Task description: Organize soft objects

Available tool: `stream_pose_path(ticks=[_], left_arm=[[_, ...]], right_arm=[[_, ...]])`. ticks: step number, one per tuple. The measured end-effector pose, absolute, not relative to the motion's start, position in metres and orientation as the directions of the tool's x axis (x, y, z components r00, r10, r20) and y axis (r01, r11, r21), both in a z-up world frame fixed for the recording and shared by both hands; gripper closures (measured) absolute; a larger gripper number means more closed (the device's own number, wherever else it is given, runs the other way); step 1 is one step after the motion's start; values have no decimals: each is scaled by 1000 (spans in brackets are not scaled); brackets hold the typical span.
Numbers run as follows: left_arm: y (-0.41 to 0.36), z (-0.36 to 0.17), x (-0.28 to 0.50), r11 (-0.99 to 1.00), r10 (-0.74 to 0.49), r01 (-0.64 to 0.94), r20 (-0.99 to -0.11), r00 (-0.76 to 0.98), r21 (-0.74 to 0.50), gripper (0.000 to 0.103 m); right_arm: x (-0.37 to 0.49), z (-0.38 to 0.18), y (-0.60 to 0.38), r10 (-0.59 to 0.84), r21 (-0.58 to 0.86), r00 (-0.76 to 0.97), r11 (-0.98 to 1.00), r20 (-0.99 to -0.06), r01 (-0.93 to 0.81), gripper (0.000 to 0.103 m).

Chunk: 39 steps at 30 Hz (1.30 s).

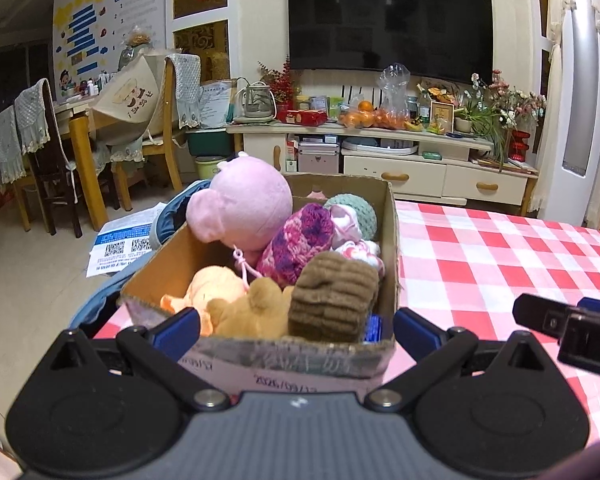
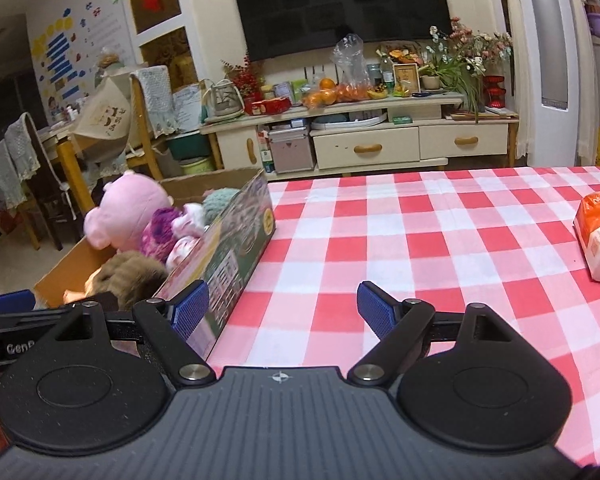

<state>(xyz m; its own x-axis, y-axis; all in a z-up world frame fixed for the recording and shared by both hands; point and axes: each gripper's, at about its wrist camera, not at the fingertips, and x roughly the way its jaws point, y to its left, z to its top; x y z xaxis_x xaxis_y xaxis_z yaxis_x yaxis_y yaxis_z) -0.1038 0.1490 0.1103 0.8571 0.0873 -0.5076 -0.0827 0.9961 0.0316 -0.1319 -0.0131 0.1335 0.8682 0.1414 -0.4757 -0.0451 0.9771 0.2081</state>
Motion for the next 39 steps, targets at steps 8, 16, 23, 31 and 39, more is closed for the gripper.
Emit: stream_pose_path(ticks=[8, 16, 23, 31, 39], left_arm=[[152, 103, -119, 997, 75, -65, -505, 860, 38, 1], [151, 100, -128, 998, 66, -47, -496, 866, 51, 1], [151, 97, -129, 996, 79, -52, -493, 866, 68, 1], [149, 94, -127, 996, 86, -55, -497, 864, 77, 1], [143, 92, -124, 996, 84, -53, -503, 860, 76, 2]], right_arm=[[-154, 124, 2, 141, 189, 864, 980, -483, -55, 2], [-162, 121, 9, 143, 181, 866, 981, -479, -62, 2], [-161, 117, 10, 145, 178, 868, 982, -475, -66, 2], [-160, 112, 10, 143, 177, 870, 982, -471, -65, 2], [-158, 107, 4, 147, 197, 872, 979, -467, -59, 2]])
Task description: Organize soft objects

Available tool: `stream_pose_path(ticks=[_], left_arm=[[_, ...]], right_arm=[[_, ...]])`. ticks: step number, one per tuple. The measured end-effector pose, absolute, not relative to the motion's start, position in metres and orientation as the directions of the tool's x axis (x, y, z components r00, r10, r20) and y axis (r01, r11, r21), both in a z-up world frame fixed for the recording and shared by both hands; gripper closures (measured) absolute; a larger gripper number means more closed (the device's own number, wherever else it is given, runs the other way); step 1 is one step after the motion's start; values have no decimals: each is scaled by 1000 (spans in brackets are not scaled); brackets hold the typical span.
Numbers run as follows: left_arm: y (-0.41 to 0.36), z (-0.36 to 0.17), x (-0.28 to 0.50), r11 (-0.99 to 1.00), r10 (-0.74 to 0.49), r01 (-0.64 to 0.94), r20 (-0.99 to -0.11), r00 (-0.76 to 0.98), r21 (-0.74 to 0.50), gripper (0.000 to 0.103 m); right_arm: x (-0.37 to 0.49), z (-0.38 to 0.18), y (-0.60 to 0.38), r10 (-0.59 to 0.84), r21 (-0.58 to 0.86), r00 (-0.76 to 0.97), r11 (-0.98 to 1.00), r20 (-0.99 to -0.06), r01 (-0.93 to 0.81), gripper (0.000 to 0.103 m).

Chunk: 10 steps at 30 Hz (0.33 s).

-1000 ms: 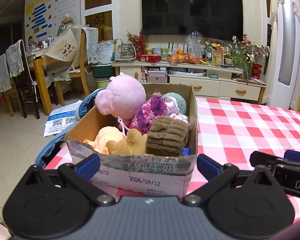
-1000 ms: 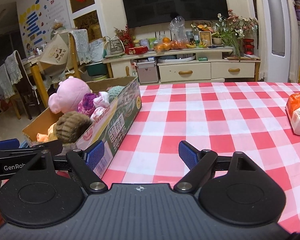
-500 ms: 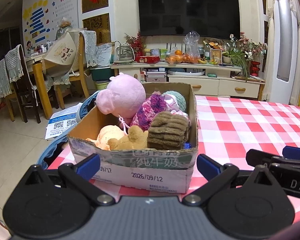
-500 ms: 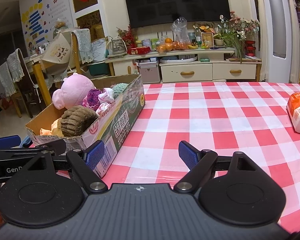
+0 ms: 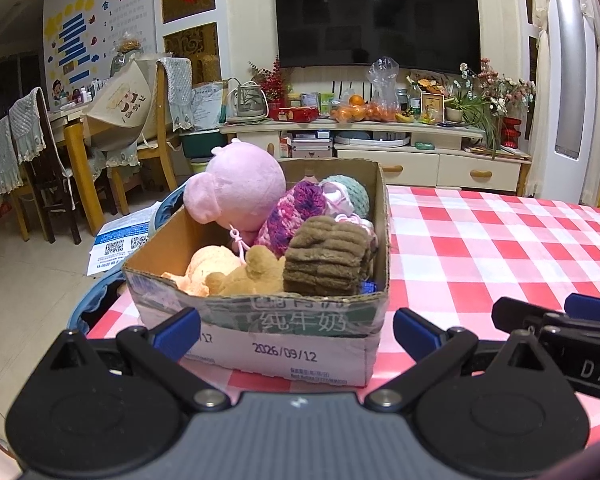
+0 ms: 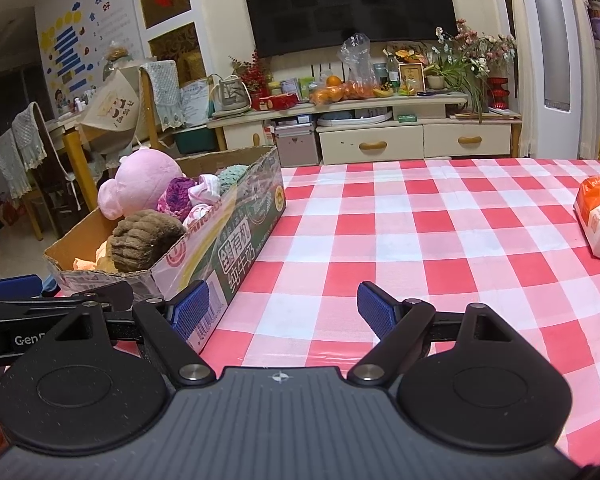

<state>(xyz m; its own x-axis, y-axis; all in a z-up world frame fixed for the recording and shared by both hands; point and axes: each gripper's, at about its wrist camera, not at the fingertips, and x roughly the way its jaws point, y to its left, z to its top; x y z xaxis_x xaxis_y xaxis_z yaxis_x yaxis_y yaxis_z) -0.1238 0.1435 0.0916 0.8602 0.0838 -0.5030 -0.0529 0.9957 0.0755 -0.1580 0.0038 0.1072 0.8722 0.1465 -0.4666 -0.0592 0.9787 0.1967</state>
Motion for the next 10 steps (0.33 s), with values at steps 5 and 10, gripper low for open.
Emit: stream_pose_path(ticks=[5, 10], left_arm=[[133, 91, -120, 997, 71, -40, -494, 867, 73, 4], [113, 97, -114, 999, 43, -25, -474, 880, 45, 2]], right_arm=[[-158, 104, -4, 144, 207, 879, 977, -454, -53, 1], [-152, 105, -30, 136, 232, 884, 972, -447, -32, 1]])
